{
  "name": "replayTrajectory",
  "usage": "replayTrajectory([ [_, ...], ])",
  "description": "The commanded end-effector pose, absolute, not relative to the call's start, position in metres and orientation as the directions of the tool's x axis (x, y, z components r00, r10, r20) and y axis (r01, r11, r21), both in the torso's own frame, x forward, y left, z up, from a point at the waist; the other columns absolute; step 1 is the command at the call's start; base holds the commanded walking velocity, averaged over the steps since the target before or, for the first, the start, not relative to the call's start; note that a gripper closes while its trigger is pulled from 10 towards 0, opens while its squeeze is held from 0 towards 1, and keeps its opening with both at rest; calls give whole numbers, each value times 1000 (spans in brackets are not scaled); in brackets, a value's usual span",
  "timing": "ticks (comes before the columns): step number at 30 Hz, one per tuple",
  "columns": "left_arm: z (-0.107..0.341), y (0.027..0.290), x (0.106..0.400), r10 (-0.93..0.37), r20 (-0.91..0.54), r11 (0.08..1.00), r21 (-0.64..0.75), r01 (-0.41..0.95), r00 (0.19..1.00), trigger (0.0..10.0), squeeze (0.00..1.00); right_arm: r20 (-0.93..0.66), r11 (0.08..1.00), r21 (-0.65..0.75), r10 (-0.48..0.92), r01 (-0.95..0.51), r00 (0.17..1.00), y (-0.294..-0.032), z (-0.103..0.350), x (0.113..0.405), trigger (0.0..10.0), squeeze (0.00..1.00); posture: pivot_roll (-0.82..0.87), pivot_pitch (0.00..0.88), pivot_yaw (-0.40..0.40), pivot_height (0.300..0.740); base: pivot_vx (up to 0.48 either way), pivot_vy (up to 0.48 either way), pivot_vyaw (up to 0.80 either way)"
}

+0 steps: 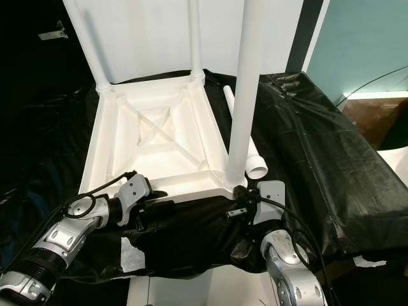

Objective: Building children table

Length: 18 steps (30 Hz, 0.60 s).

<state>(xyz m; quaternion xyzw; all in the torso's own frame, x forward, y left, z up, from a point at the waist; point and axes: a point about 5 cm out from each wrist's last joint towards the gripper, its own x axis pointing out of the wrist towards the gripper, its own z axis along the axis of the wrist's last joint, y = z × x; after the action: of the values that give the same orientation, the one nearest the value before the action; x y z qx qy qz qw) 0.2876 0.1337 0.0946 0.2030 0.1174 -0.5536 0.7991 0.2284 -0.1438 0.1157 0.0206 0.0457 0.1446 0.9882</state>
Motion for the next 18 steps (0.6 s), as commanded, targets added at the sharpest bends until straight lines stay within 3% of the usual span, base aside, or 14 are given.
replayTrajectory([
  [1,68,129,262,-851,-520,80,16,997,77,0,0,-104,953,64,301,-296,948,-144,114,225,0,0,-76,30,29,740,0,0,0],
  [7,64,127,262,-839,-536,92,20,996,88,0,0,-114,944,70,328,-322,938,-143,117,219,235,0,-88,33,29,740,0,0,0],
  [8,63,127,262,-839,-536,93,22,995,91,0,0,-115,942,70,333,-327,936,-144,118,217,1294,0,-89,34,28,740,0,0,0],
  [12,62,126,262,-839,-536,95,26,995,94,0,0,-118,933,91,357,-348,927,-145,121,213,1569,0,-91,34,27,740,0,0,0],
  [13,62,125,262,-838,-538,95,33,995,98,0,0,-122,930,103,363,-352,924,-145,122,211,3529,0,-93,36,27,740,0,0,0],
  [14,61,125,263,-836,-539,98,47,994,107,1725,0,-127,930,109,364,-352,922,-145,122,210,4667,0,-93,36,27,740,0,0,0],
  [15,61,125,263,-836,-539,98,47,994,107,1725,0,-127,930,109,364,-352,922,-145,122,210,4667,0,-93,36,27,740,0,0,0],
  [16,61,124,263,-835,-538,94,61,994,112,10000,0,-136,930,113,362,-349,922,-146,121,209,10000,0,-93,38,26,740,0,0,0],
  [18,61,123,263,-836,-535,93,84,992,124,10000,0,-157,934,117,354,-339,922,-147,117,208,10000,0,-93,39,26,740,0,0,0],
])
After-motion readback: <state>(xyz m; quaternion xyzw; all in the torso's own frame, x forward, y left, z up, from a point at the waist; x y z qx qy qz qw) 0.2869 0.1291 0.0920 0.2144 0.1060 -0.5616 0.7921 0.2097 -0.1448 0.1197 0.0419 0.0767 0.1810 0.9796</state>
